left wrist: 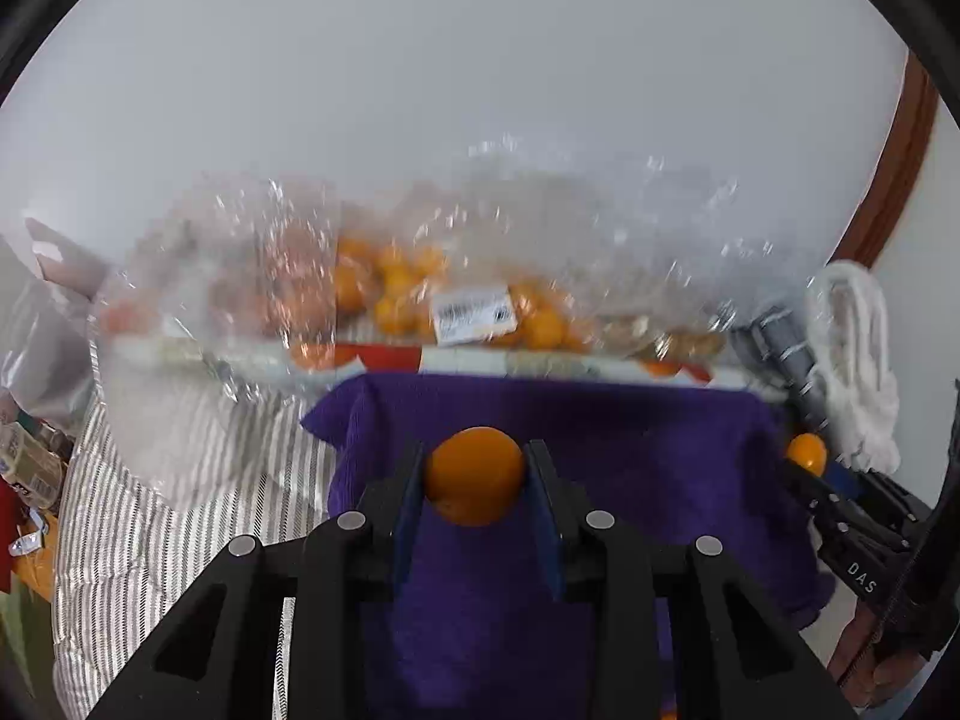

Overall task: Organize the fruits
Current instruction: 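Lift both held oranges and carry them over the purple towel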

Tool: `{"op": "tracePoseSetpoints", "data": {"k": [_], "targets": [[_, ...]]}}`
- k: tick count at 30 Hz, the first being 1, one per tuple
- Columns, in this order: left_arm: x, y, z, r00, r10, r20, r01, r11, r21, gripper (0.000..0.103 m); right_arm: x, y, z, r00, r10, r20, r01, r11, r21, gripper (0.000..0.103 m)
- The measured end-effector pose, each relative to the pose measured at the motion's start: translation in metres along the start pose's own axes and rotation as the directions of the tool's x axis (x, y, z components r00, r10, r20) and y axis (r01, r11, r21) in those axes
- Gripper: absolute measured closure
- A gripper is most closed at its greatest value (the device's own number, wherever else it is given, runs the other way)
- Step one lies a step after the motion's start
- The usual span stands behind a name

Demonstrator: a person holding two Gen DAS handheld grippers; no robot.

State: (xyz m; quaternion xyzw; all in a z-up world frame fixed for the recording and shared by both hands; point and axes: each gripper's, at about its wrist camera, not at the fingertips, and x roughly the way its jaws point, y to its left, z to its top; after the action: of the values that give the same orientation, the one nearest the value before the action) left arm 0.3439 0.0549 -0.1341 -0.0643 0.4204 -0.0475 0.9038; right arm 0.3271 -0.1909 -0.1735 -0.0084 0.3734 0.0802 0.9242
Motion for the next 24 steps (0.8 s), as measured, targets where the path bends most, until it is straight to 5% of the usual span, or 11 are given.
{"op": "tracePoseSetpoints", "data": {"k": [24], "targets": [[0.054, -0.017, -0.019, 0.984, 0.080, -0.157, -0.069, 0.995, 0.077, 0.072, 0.050, -0.003, -0.032, 0.993, -0.014, -0.118, 0.017, 1.000, 0.020, 0.067]]}}
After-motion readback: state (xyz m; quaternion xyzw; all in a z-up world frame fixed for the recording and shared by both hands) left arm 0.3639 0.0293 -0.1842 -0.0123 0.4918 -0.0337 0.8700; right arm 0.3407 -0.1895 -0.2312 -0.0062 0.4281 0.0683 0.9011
